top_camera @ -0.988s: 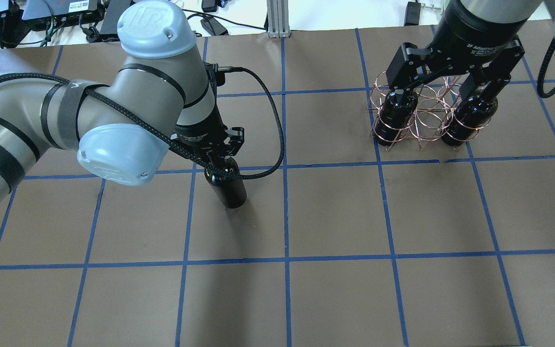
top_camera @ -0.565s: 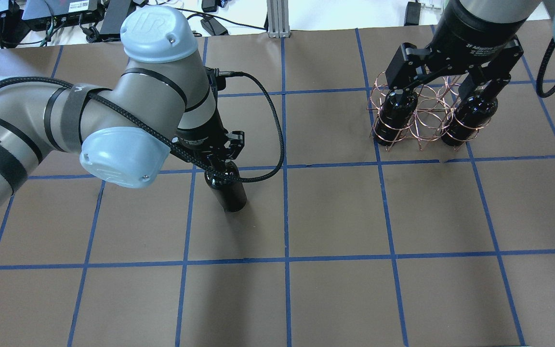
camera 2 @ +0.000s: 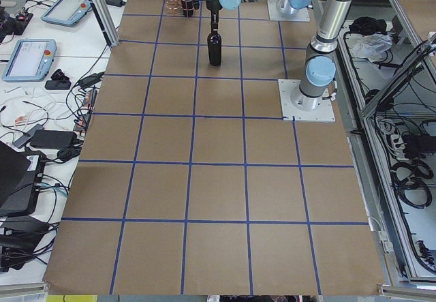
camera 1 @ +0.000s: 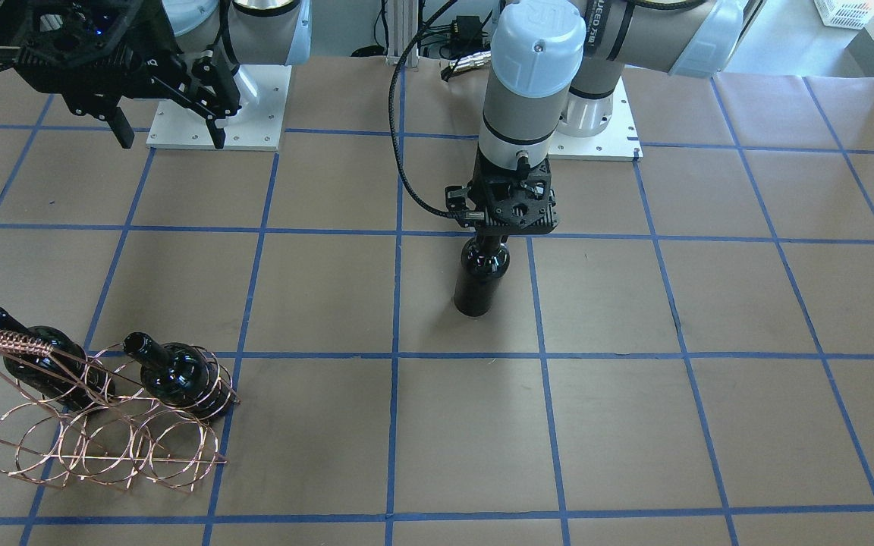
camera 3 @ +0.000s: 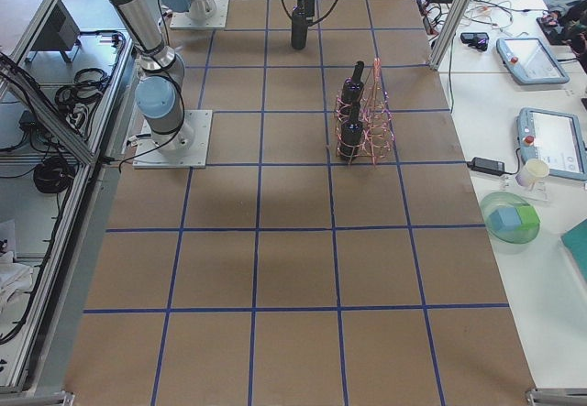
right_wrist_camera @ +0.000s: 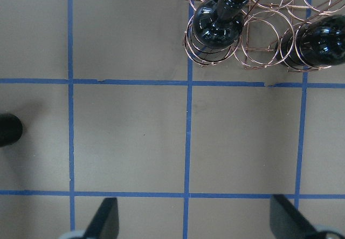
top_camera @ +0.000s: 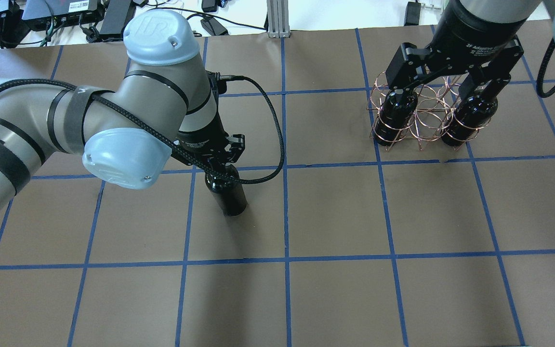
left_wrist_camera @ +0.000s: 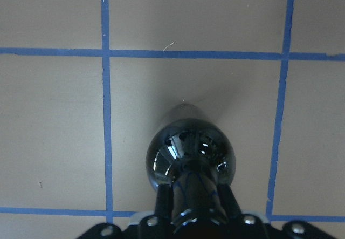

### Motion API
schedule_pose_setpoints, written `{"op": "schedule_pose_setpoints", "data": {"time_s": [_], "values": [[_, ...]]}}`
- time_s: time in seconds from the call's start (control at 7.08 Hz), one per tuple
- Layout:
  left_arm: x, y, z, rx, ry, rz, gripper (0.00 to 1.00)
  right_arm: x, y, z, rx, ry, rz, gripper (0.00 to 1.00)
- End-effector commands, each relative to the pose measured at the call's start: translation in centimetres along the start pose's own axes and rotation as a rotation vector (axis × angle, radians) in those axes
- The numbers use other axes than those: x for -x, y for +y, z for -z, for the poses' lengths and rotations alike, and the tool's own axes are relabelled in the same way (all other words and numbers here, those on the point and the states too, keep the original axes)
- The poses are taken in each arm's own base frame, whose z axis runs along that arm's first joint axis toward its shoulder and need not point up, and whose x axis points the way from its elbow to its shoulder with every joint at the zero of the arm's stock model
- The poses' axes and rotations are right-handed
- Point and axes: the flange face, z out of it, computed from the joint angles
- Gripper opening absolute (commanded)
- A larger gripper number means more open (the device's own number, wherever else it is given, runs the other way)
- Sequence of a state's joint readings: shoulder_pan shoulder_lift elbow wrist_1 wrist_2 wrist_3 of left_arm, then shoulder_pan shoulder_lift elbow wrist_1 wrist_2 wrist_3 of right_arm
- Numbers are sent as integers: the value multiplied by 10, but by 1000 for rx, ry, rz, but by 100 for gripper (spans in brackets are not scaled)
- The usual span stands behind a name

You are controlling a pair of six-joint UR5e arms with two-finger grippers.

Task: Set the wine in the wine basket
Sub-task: 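Grasp the bottle neck with the right gripper while the left gripper releases and withdraws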

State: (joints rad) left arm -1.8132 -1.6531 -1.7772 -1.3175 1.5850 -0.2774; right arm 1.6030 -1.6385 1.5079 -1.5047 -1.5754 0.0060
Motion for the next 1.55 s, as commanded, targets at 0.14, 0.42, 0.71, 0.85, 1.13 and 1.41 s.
{"op": "schedule_pose_setpoints", "data": {"time_s": [0.14,0.42,0.71,0.85,1.13,1.41], "values": [[-2,1,2,5,-3,-9,100,1,0,-1,2,-2,1,100],[0,2,52,-18,31,-1,100,3,-2,-10,18,-2,-3,100],[32,-25,122,-67,49,64,100,16,-20,-14,15,-36,10,100],[66,-38,138,-79,45,31,100,40,-27,-13,16,-40,-20,100],[143,-51,157,-73,19,-13,100,150,-20,-31,-6,-58,-84,100],[223,-58,163,-62,-35,-25,100,245,-6,-69,-24,-89,-128,100]]}}
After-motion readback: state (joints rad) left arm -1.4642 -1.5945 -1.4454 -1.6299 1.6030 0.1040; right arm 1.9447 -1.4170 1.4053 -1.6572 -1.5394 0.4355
